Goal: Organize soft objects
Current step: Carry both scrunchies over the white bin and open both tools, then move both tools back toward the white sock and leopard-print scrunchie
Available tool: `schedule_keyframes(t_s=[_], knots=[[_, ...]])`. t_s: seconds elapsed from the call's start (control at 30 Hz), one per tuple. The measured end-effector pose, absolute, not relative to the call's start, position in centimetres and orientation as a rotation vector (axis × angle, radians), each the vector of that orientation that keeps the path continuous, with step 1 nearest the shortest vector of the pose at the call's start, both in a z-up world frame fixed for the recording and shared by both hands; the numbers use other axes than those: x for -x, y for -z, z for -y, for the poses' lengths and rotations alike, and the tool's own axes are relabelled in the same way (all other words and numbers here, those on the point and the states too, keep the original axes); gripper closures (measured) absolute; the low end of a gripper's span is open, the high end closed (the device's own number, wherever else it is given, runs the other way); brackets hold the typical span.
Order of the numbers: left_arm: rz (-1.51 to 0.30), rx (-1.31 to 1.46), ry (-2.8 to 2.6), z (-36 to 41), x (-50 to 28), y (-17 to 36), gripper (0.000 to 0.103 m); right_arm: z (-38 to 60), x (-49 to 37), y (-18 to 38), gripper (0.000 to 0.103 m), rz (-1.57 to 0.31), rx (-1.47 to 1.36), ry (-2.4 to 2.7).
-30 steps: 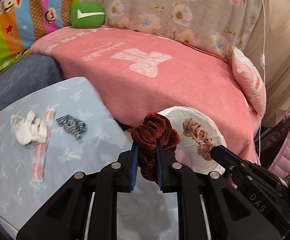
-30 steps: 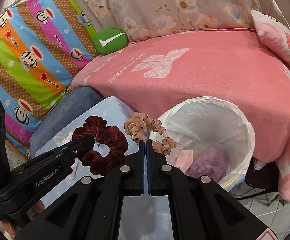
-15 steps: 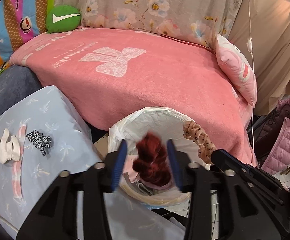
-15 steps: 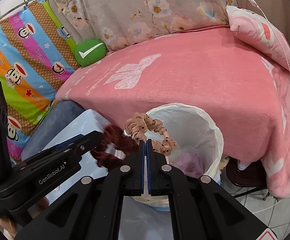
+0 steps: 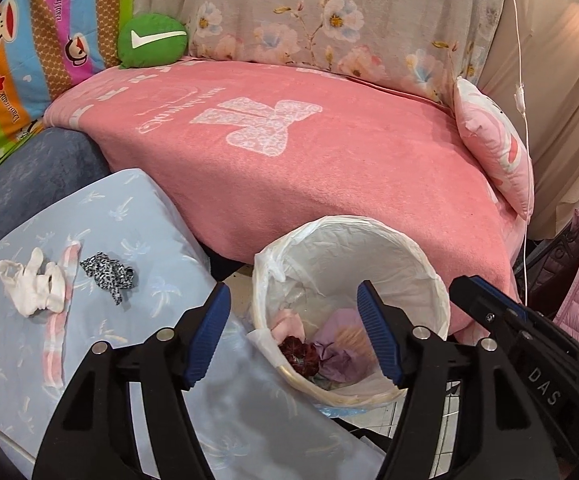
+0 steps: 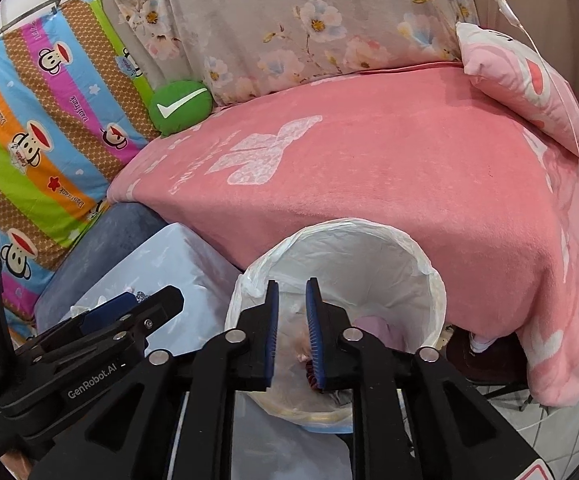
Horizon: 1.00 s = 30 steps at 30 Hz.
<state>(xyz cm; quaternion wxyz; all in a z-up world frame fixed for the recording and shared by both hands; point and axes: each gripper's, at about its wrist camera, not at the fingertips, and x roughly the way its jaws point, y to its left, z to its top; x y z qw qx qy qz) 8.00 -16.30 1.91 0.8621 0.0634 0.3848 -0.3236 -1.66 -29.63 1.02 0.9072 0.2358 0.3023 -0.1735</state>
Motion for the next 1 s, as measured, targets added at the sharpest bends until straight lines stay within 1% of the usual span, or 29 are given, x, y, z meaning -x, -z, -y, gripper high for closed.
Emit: schedule_keyframes(t_s=[0.8,0.87,0.93,1.0], knots=[[-0.832,-0.056,0.553,9.0,-8.7,-0.7,0.037,22.0,-0.7,-0.7,0.079,-0.705,-0.392,0.240],[-0.838,-0.047,0.536,8.1,-8.9,-0.5,0.037,21.4,-1.0,-0.7,0.078,-0.711,-0.387,0.231],[-0.841,-0.043,0.518,7.4,-9.0,-0.3,0.037,20.8,-1.3,-0.6,0.074,-0.716,-0.382,0.222],[-0.846,-0.036,0.502,6.6,-9.2,0.0,0.037,20.1,-1.5,-0.5,0.074,-0.721,-0.373,0.214]])
